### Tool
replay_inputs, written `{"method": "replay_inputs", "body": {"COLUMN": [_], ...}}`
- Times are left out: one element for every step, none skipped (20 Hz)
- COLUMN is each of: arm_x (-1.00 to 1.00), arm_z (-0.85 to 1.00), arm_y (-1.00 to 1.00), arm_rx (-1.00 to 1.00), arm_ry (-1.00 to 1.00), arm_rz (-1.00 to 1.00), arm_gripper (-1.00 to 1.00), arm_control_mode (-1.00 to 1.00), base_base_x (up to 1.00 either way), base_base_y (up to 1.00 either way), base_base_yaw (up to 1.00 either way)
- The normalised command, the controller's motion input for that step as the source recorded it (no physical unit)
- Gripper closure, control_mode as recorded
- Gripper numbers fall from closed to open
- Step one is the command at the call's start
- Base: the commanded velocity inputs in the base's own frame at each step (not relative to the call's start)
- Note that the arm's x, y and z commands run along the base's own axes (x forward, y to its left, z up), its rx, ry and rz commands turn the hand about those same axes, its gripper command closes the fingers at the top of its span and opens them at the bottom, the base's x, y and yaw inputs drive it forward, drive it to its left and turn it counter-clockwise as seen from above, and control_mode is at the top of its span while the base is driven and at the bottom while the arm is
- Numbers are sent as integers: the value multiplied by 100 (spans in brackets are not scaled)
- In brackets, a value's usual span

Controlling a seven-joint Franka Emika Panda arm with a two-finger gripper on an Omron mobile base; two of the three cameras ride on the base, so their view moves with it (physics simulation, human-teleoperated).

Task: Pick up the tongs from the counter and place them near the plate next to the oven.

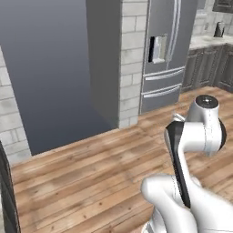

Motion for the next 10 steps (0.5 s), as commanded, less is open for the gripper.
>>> {"method": "replay_inputs", "body": {"arm_x": [0, 0, 0, 0, 0, 0, 0, 0, 0, 0], "arm_z": [0, 0, 0, 0, 0, 0, 0, 0, 0, 0], "arm_y": [0, 0, 0, 0, 0, 0, 0, 0, 0, 0], "arm_rx": [0, 0, 0, 0, 0, 0, 0, 0, 0, 0], "arm_ry": [0, 0, 0, 0, 0, 0, 0, 0, 0, 0], "arm_rz": [0, 0, 0, 0, 0, 0, 0, 0, 0, 0], "arm_gripper": [100, 100, 100, 100, 100, 100, 100, 100, 100, 100], "arm_control_mode": [100, 100, 100, 100, 100, 100, 100, 100, 100, 100], "base_base_x": [12, 13, 12, 11, 11, 10, 12, 11, 11, 11], "base_base_y": [31, 28, 24, 21, 20, 19, 18, 16, 19, 22], "base_base_yaw": [-46, -45, -45, -45, -45, -44, -43, -43, -43, -43]}}
